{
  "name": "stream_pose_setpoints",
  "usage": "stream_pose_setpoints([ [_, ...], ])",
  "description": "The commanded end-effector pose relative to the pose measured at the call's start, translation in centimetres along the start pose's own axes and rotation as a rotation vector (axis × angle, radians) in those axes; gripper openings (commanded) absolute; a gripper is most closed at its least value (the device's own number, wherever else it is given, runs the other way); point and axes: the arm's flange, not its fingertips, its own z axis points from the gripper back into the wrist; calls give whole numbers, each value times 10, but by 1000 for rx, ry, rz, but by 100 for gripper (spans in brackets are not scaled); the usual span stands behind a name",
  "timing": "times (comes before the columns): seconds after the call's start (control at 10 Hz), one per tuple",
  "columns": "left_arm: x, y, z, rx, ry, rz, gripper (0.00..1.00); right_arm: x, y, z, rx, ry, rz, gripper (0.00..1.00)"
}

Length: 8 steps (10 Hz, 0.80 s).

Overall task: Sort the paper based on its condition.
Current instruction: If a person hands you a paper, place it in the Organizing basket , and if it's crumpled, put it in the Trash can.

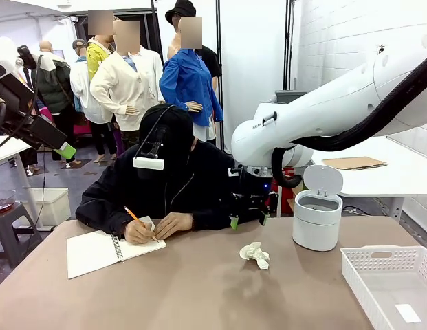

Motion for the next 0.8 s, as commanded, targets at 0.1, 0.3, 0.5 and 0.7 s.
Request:
stream_pose_setpoints([
  [0.1,0,0,0,1,0,0,100,-1,-4,-2,-3,8,-2,100],
  [0.3,0,0,0,1,0,0,100,0,-1,0,0,2,-2,100],
  [0.5,0,0,0,1,0,0,100,10,-11,-23,4,44,-81,100],
  [0.7,0,0,0,1,0,0,100,13,-14,-43,1,95,-95,100],
])
